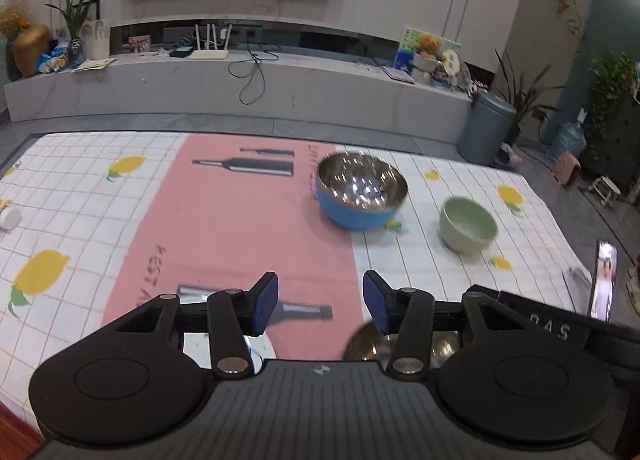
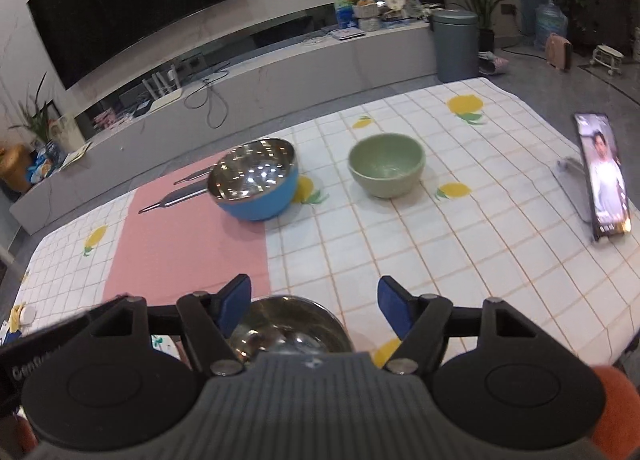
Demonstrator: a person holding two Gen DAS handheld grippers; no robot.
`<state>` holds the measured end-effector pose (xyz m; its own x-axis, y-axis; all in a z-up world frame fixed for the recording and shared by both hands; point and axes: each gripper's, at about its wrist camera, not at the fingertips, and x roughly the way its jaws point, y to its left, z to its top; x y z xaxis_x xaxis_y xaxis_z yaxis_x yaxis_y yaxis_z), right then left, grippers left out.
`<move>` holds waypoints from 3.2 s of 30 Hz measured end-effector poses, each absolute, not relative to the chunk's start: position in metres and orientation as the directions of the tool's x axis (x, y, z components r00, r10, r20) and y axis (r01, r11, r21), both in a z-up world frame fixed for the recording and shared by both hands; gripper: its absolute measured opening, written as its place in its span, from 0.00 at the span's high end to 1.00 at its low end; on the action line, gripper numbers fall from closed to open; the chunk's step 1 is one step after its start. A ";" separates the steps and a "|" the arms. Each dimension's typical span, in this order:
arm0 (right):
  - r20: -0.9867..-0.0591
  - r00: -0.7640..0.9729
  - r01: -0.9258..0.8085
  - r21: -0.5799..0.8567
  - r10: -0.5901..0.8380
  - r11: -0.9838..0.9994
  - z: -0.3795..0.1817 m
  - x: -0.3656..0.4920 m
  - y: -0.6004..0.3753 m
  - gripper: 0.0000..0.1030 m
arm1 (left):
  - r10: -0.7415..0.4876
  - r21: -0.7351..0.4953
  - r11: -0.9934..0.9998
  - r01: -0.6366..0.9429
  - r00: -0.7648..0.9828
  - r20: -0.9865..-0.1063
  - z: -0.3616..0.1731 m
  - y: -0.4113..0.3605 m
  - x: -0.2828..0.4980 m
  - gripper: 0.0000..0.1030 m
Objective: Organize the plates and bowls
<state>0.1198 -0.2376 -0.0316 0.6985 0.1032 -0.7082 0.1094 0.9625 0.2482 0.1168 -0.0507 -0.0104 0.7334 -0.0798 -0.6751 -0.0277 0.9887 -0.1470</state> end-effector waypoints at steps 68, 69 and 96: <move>-0.792 0.550 0.132 0.394 0.263 0.910 -0.087 0.323 -0.235 0.85 | -0.130 -0.235 0.968 -0.088 0.625 -0.770 -0.076 -0.051 0.306 0.86; -0.789 0.554 0.123 0.395 0.267 0.910 -0.084 0.320 -0.234 0.85 | -0.130 -0.238 0.967 -0.090 0.631 -0.765 -0.072 -0.049 0.302 0.86; -0.718 0.582 0.061 0.506 0.382 0.860 -0.024 0.143 -0.238 0.86 | -0.141 -0.308 0.945 -0.111 0.710 -0.690 -0.005 -0.031 0.140 0.86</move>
